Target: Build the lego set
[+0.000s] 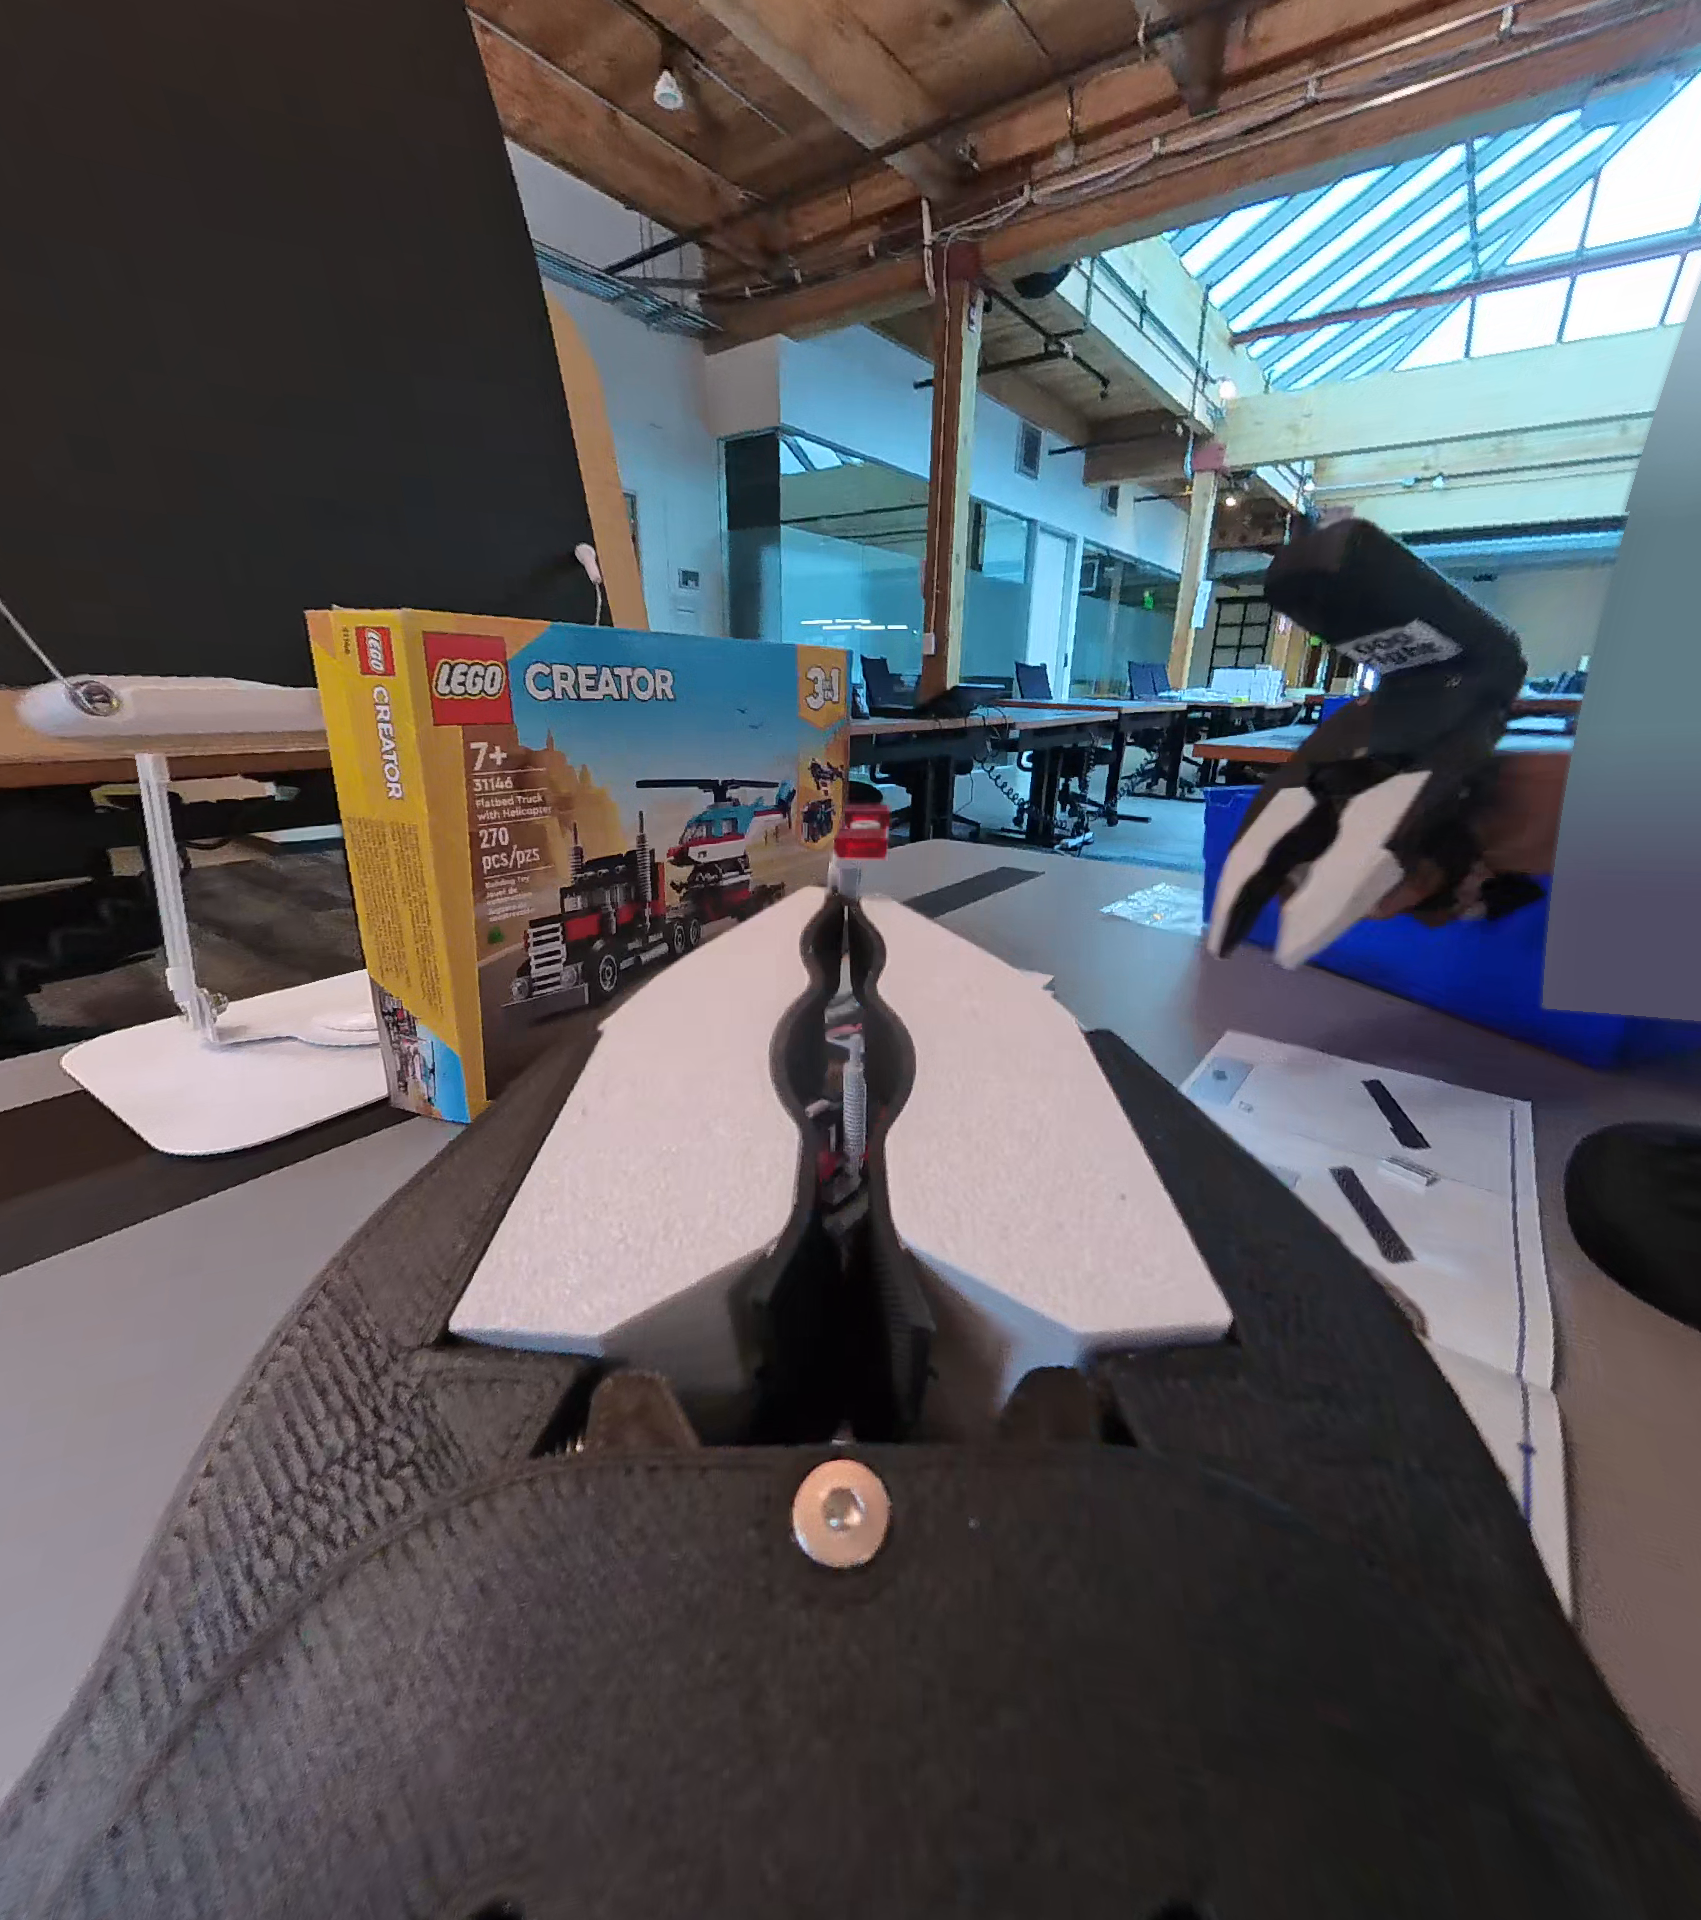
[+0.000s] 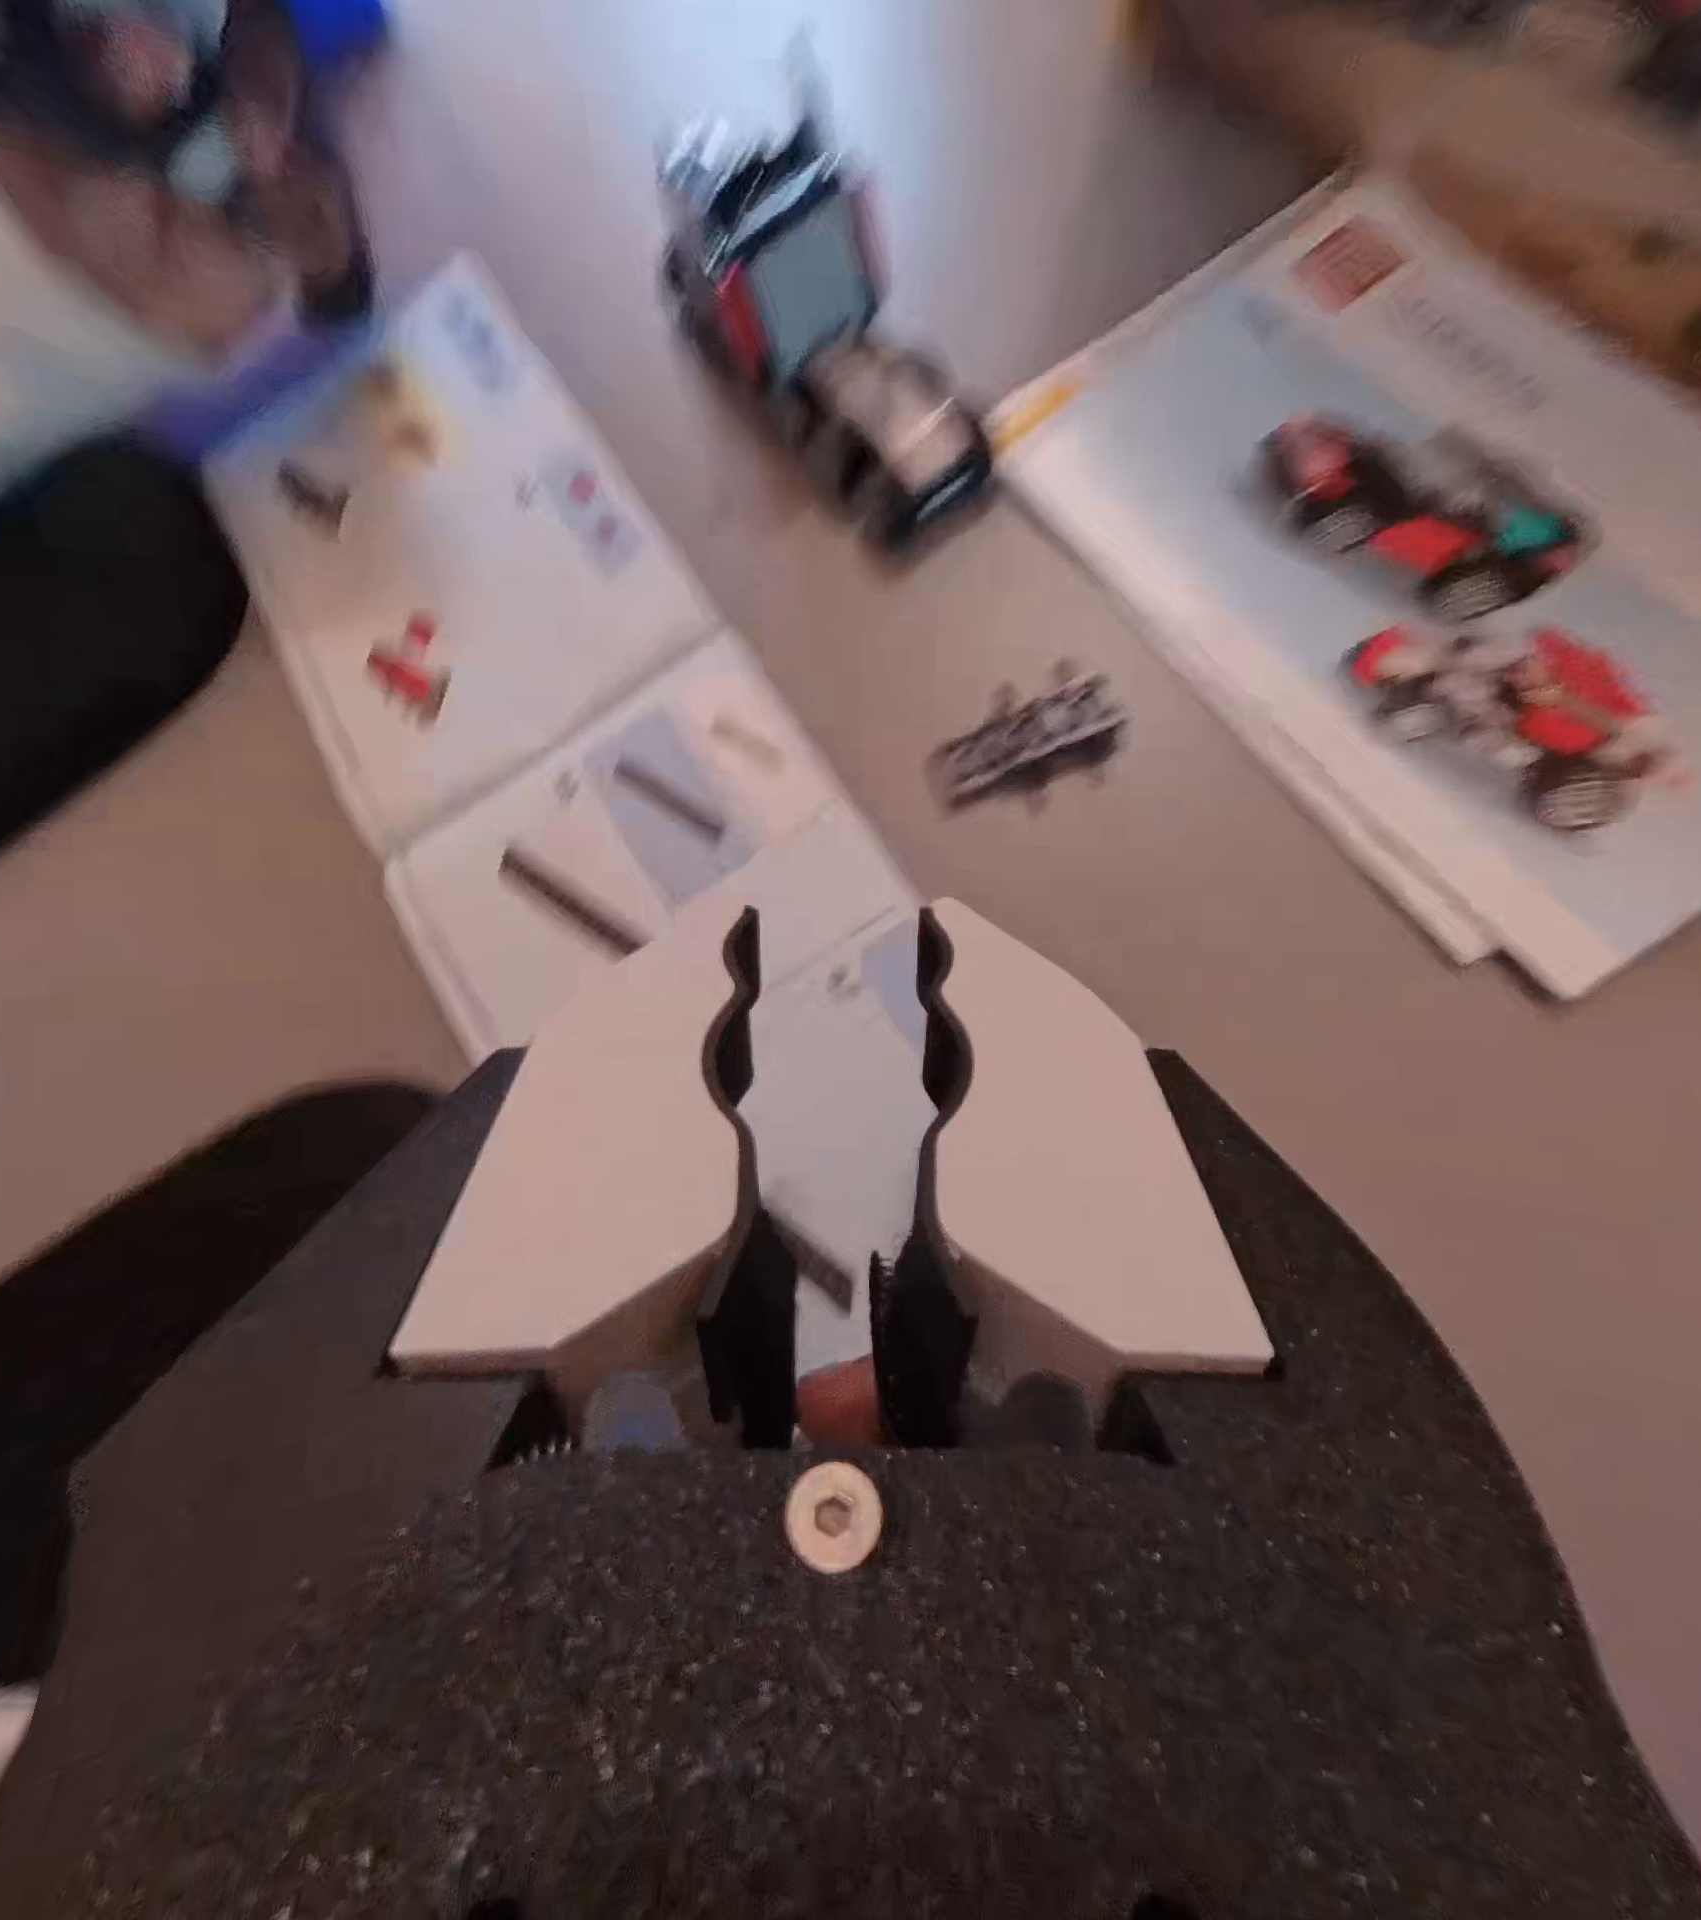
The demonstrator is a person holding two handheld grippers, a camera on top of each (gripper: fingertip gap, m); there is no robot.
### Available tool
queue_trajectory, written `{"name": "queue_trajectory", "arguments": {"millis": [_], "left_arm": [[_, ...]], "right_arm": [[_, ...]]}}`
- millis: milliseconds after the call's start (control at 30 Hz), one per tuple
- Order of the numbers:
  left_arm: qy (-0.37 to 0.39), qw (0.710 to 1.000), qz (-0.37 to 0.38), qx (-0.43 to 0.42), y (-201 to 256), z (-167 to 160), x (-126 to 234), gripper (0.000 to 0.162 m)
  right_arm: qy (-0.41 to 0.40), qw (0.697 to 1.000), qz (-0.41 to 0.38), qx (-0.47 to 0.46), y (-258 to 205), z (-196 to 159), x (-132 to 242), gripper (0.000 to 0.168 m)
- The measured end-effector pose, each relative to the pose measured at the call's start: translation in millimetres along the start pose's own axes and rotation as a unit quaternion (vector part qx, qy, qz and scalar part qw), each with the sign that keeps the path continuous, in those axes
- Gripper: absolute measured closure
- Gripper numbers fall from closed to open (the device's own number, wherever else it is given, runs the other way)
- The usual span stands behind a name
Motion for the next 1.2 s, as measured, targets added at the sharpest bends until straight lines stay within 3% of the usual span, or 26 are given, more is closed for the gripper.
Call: {"name": "queue_trajectory", "arguments": {"millis": [100, 200, 467, 700, 800, 900, 1067, 1200], "left_arm": [[-0.007, 1.0, -0.005, -0.012, 2.9, -2.3, -1.6, 0.161], [-0.015, 1.0, -0.008, -0.024, 4.9, -3.3, -2.4, 0.161], [-0.055, 0.996, -0.013, -0.076, 12.4, -10.8, -7.8, 0.161], [-0.13, 0.958, 0.101, -0.236, 21.2, -11.2, -18.4, 0.161], [-0.123, 0.952, 0.125, -0.25, 30.4, -10.6, -28.3, 0.161], [-0.094, 0.962, 0.132, -0.219, 39.9, -11.3, -45.1, 0.161], [-0.028, 0.979, 0.137, -0.146, 52.5, -13.2, -77.1, 0.161], [-0.01, 0.978, 0.141, -0.153, 65.0, -14.7, -87.7, 0.161]], "right_arm": [[-0.109, 0.986, 0.085, 0.097, -32.6, -16.1, -6.3, 0.142], [-0.15, 0.971, 0.105, 0.151, -53.0, -24.0, -23.2, 0.143], [-0.135, 0.972, 0.069, 0.177, -60.9, -34.6, -35.0, 0.145], [-0.134, 0.976, 0.033, 0.171, -63.8, -39.1, -42.3, 0.152], [-0.12, 0.981, 0.028, 0.15, -62.7, -37.5, -43.1, 0.152], [-0.046, 0.994, 0.03, 0.094, -54.4, -10.6, -37.3, 0.152], [0.124, 0.991, 0.002, 0.05, -39.9, 88.4, -2.7, 0.152], [0.15, 0.985, 0.02, 0.08, -54.0, 141.1, -2.5, 0.152]]}}
Point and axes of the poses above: each gripper's, where its closed fingertips meet, x back along the fingers, z out of its top, y = z × x across the jaws, the point moved 6 cm from there along x, back along the fingers, and after that the axes turned 8 degrees about x, right-handed, at the moved point
